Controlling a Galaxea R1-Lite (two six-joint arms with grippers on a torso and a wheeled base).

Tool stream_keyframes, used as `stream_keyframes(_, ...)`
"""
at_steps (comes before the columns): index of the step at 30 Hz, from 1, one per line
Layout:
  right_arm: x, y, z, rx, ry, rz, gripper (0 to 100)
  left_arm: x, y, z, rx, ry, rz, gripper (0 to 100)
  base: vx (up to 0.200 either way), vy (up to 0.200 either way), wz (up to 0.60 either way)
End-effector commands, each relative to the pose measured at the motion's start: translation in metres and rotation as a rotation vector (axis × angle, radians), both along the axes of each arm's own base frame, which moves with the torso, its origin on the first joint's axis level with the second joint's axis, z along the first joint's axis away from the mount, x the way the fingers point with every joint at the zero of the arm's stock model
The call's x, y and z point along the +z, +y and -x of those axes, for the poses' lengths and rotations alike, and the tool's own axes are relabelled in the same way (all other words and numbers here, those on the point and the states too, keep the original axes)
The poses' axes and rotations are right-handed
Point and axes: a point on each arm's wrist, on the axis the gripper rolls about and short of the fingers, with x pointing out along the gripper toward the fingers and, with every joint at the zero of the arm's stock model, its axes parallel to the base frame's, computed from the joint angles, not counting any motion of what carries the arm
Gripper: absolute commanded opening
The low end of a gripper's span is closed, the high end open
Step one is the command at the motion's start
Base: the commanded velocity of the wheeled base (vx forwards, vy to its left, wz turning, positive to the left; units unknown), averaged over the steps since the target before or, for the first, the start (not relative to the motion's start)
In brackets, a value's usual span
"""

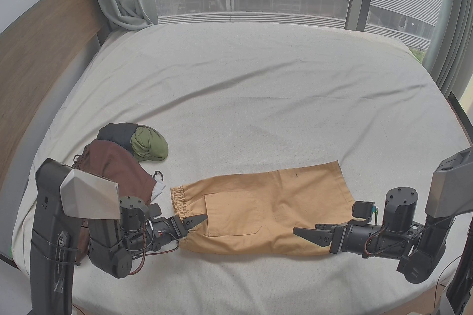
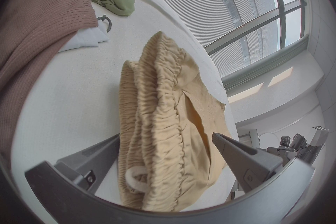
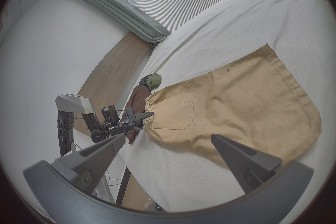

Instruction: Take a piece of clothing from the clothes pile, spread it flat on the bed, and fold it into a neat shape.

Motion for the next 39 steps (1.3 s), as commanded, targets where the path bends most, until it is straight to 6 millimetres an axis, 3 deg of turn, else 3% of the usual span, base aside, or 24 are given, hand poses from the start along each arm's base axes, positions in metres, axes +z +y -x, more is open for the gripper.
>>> stream_keyframes(1,0.0,0.0,0.0,0.001,0.001,0.0,100,0.0,-0.005,-0.003,-0.007,-0.011,0.007,100,0.0,0.0,0.0)
stream_keyframes(4,0.0,0.0,0.0,-0.001,-0.001,-0.001,100,0.001,-0.013,-0.009,-0.008,-0.025,0.033,100,0.0,0.0,0.0)
stream_keyframes(16,0.0,0.001,-0.001,0.001,-0.002,-0.001,100,0.0,-0.014,-0.01,0.027,-0.024,0.028,100,0.0,0.0,0.0)
stream_keyframes(17,0.0,0.001,-0.001,0.001,-0.004,-0.002,100,0.0,-0.014,-0.01,0.028,-0.023,0.029,0,0.0,0.0,0.0)
stream_keyframes(32,-0.007,-0.005,-0.014,-0.045,0.0,0.0,100,0.009,-0.011,-0.003,0.052,0.019,0.072,0,0.0,0.0,0.0)
stream_keyframes(35,-0.007,-0.009,-0.018,-0.064,-0.003,-0.001,100,0.035,-0.008,0.005,0.043,-0.01,0.098,0,0.0,0.0,0.0)
stream_keyframes(39,-0.007,-0.009,-0.018,-0.064,-0.001,-0.002,100,0.052,-0.007,0.011,0.048,-0.018,0.125,0,0.0,0.0,0.0)
